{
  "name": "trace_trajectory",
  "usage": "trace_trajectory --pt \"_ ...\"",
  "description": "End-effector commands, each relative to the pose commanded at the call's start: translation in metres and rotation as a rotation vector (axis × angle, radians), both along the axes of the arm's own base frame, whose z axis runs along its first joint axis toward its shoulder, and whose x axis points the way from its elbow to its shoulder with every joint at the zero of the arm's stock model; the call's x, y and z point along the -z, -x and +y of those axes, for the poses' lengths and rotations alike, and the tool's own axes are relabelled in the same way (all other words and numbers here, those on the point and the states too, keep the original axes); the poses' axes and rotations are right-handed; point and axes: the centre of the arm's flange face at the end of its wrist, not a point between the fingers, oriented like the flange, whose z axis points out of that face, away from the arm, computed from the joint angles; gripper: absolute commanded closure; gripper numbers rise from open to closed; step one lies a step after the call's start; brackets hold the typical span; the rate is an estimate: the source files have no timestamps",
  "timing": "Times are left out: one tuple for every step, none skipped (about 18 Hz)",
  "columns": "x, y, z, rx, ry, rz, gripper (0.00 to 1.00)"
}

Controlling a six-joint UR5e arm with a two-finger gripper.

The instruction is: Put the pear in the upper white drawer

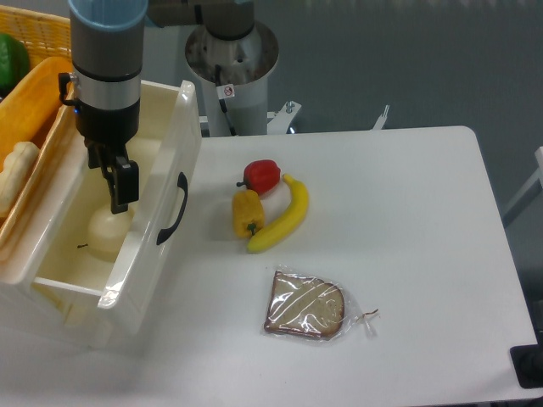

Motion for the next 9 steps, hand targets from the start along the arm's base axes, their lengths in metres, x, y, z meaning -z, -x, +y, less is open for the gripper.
trace_trajectory --pt "-0.001 0.008 -0.003 -0.015 -0.001 0.001 0.00" --pt "-0.002 0.020 -0.007 -0.037 -0.003 0.002 0.00" --pt "-0.001 0.034 -0.012 -0.062 -0.002 0.003 0.00" --pt "-0.002 0.046 -0.016 -0.085 -0.004 0.005 0.00" --pt "-0.002 0.059 -0.021 -0.110 -0.003 0.009 0.00" --pt "-0.002 0.072 -0.027 -0.139 -0.001 0.021 0.00" --pt "-0.002 0.085 -0.033 -0.170 0.004 0.039 0.00" --pt "-0.001 0.099 -0.040 -0.204 0.017 0.054 0.00" --pt "0.002 0.112 -0.047 -0.236 0.036 0.065 0.00"
